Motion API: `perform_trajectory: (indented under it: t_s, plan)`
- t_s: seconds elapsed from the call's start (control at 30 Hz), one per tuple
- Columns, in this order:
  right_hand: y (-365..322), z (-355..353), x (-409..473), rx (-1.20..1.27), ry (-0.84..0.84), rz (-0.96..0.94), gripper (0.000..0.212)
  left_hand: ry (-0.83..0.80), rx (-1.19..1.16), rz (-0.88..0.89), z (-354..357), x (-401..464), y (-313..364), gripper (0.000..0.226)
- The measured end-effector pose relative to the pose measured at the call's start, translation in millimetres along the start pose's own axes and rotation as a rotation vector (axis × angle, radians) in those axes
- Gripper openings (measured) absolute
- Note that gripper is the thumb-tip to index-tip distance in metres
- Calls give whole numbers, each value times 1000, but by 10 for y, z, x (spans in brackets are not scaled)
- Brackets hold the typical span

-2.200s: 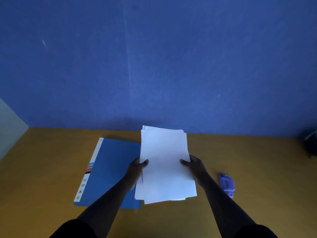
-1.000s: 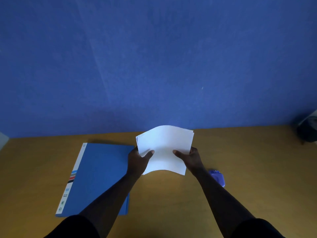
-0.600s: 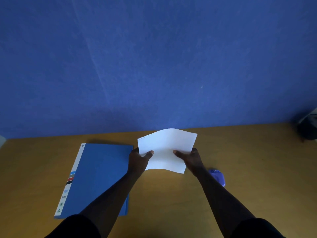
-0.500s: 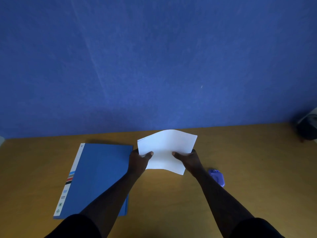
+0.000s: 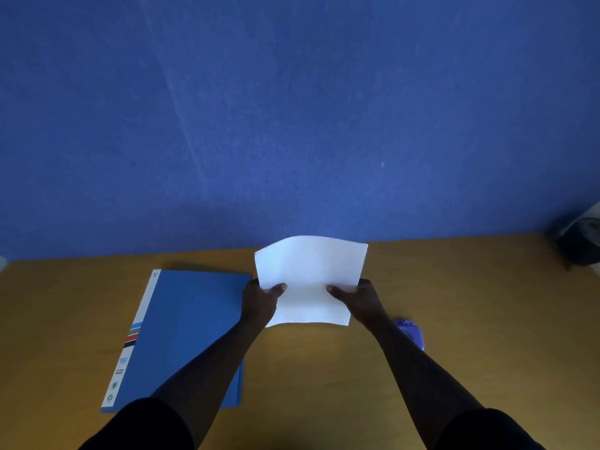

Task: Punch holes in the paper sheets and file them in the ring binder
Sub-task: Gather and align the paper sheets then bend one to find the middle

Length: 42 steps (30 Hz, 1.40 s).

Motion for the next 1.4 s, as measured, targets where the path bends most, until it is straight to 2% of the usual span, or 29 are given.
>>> perform_trajectory:
  t_s: [0.1,0.23,0.43,0.5,0.6,0.7,0.83,0.97,1.13,1.3,1.4]
  plan:
    - [-103,-19,4,-48,-42,-64,22,57,-115,-36,-116,46,97,11]
    - [-166,-81,-37,-61,-59,-60,17,124,-284,-116,-287,145,114,15]
    - [-95,41,-181,277,-54,129,11,256,-451,-345,-408,192,-111,30]
    - [-98,186,-253,369,-94,171,12,240,-513,-427,-372,138,-163,29]
    - [-115,370,-313,402,-96,157,30,186,-558,-498,-294,46,-215,20]
    - [-136,450,-339,367,-47,105,33,149,-574,-545,-285,11,-263,30]
    - [-164,420,-310,304,18,51,27,105,-607,-554,-337,59,-330,37]
    - [-162,223,-170,288,51,43,27,83,-683,-491,-527,193,-230,29]
    - [-159,-47,0,260,-7,81,37,23,-525,-450,-747,427,-190,24]
    - [-78,-171,128,124,-36,102,35,-258,-126,-317,-680,396,-147,21]
    - [-23,-204,177,-19,-4,84,32,-223,-19,-228,-594,394,-166,23]
Point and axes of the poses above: each hand's wrist, its own x-axis towards the middle knuckle, its own z-axis out of the palm, y = z × x, the point moved 4 cm from there along x, towards the middle knuckle, and after that the axes turned 8 degrees about y, right-handed, at the moved point
